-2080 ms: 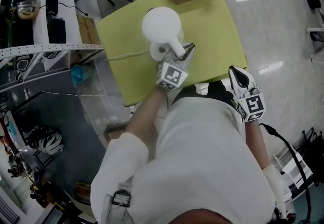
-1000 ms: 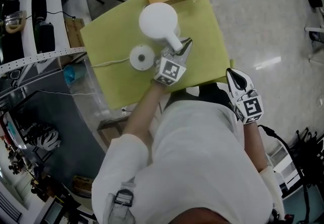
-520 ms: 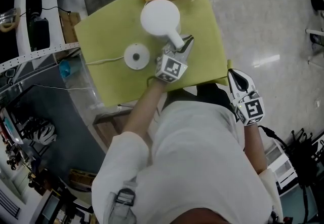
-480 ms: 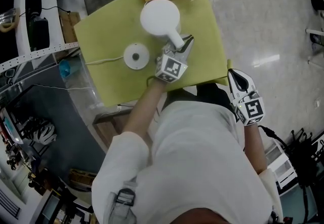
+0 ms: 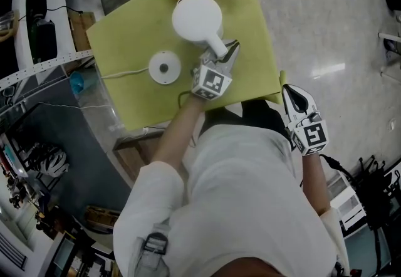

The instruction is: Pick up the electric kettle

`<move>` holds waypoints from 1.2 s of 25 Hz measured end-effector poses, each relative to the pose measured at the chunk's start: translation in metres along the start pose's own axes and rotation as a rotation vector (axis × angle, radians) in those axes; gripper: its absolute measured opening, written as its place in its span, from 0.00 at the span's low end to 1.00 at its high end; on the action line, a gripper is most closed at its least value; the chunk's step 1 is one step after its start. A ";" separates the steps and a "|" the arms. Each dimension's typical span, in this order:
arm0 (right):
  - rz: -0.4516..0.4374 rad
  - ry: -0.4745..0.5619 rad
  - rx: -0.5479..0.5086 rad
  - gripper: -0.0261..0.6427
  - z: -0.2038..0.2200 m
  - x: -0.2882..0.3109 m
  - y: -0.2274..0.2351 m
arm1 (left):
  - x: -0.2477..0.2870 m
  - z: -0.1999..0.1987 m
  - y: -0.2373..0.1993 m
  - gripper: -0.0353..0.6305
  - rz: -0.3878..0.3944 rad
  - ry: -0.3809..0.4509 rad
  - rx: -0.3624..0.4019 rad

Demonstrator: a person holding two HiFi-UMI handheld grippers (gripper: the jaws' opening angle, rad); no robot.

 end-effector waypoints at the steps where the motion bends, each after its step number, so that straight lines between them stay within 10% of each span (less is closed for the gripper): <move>1: -0.001 0.001 -0.001 0.03 0.001 0.000 0.000 | 0.000 0.001 0.000 0.09 0.000 -0.001 -0.001; 30: 0.003 -0.013 0.055 0.03 0.012 0.014 -0.008 | 0.004 0.027 0.016 0.08 -0.041 0.036 0.050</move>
Point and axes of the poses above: the fingertips, and each gripper's own axes: x forward along the fingers, y to its right, z out of its underside, the point moved 7 cm from there along -x, backward along the fingers, and after that the axes turned 3 degrees about -x, right-handed, at the moved point
